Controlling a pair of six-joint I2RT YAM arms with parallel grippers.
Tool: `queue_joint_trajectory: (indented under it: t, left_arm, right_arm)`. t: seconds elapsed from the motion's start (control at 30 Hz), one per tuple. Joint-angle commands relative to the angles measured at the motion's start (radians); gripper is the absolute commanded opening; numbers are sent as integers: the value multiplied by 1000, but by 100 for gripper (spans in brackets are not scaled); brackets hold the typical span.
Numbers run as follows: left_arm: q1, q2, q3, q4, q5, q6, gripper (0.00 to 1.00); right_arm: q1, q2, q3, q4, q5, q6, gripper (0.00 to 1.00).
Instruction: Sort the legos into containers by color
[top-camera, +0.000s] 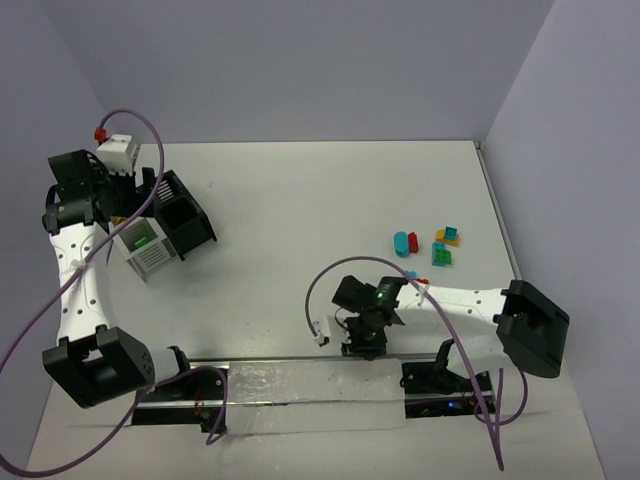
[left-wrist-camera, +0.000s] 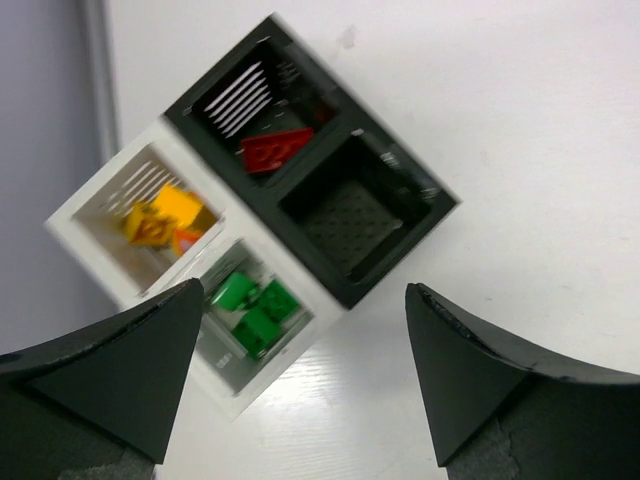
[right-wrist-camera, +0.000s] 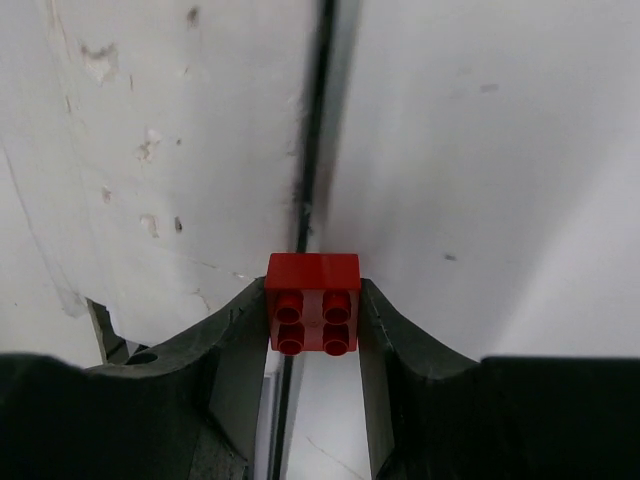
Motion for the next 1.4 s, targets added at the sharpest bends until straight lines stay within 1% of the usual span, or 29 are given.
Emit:
queue_joint_trajectory:
  t: [0.0, 0.07, 0.13, 0.17, 0.23, 0.27, 0.3, 0.37, 0.4, 0.47, 0.57, 0.63, 0.67, 0.73, 0.77, 0.9, 1.03, 1.2, 1.37]
  left_arm:
    - [6, 48, 131, -26, 268, -67, 94]
    - [4, 82, 178, -54, 394, -141, 96]
    - [-4, 132, 211, -67, 514, -223, 96]
    - [-18, 146, 214, -54, 595, -295, 96]
    - [-68, 167, 204, 17, 742, -441, 96]
    - [-96, 166, 191, 43, 781, -505, 96]
    - [-136, 160, 169, 128, 827, -599, 96]
    - [-190, 153, 126, 294, 882, -721, 97]
    - [-215, 152, 116, 335, 902, -767, 97]
    - [-261, 156, 97, 386, 927, -817, 97]
    - [-305, 153, 77, 425, 941, -865, 97]
    - [-321, 147, 25, 552, 949, -956, 97]
    - [-338, 144, 7, 593, 956, -1013, 97]
    - [-348, 142, -21, 660, 961, -1067, 97]
    - [-355, 142, -28, 672, 955, -1075, 96]
    - [-370, 158, -28, 635, 930, -1047, 95]
    - [-371, 174, -47, 677, 911, -1088, 94]
    - [-374, 198, -33, 685, 910, -1112, 92]
    - [-381, 220, -42, 740, 940, -1166, 85]
  right_arm:
    - [-163, -88, 198, 3, -33, 2, 0]
    - [-247, -80, 317, 25, -60, 20, 0]
    - [-301, -36, 474, 101, -89, 53, 0]
    - [-326, -20, 539, 133, -95, 82, 0]
    - [-349, 26, 648, 233, -104, 125, 0]
    - [-349, 46, 673, 280, -106, 136, 0]
    - [-349, 75, 694, 342, -105, 157, 0]
    - [-349, 141, 778, 409, -107, 187, 0]
    - [-348, 173, 820, 423, -110, 198, 0]
    - [-348, 224, 889, 458, -115, 230, 0]
    - [-340, 268, 933, 501, -111, 234, 0]
    - [-320, 294, 955, 525, -96, 207, 0]
    - [-314, 304, 966, 531, -90, 202, 0]
    - [-304, 317, 984, 538, -89, 198, 0]
    - [-297, 324, 992, 542, -88, 193, 0]
    - [-286, 313, 974, 587, -79, 189, 0]
    - [-271, 304, 965, 615, -92, 195, 0]
    - [-251, 290, 943, 652, -83, 207, 0]
    - [-232, 282, 920, 719, -52, 220, 0]
